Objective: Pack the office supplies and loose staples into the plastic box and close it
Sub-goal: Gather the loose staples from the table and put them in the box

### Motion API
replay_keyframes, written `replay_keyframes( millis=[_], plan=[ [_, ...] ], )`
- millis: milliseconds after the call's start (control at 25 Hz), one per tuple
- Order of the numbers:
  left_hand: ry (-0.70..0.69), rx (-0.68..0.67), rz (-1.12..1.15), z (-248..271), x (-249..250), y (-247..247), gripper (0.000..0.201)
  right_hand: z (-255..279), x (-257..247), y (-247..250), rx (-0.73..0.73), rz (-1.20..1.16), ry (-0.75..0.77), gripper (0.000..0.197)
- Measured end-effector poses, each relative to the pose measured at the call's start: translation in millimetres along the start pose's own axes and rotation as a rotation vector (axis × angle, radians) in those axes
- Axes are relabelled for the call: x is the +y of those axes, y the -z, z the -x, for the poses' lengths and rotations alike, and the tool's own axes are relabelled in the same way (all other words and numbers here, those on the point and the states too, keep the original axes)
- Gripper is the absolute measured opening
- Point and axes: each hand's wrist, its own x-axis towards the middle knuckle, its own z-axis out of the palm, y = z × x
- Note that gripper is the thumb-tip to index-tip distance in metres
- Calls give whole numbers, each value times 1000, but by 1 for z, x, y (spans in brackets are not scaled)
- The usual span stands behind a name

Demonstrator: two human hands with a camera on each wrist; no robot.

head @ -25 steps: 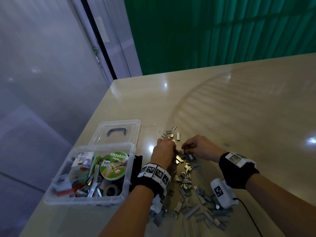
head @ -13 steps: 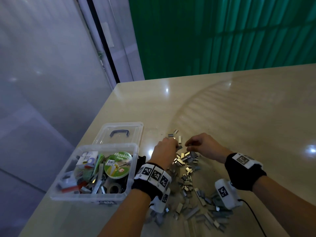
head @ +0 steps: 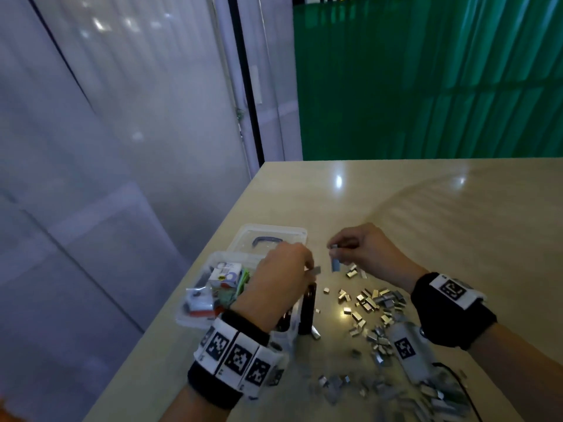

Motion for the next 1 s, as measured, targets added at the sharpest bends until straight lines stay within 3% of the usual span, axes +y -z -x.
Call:
replay_keyframes(
  millis=[200,360,640,800,1000],
  plan=[
    [132,121,0,41,-88,35,6,-32,-54,-58,-58,-40,40,9],
    [155,176,74,52,-126,45,7,-53,-72,-103,-90,-61,-40,12],
    [88,143,193,35,-152,33,21,-76,-71,-152,-85,135,-129,16],
    [76,116,189,23,-155,32,20,-77,-73,-152,-143,359,-89,16],
    [23,105,130,9,-156,32,16,-80,-85,-137,-148,457,-86,15]
  ],
)
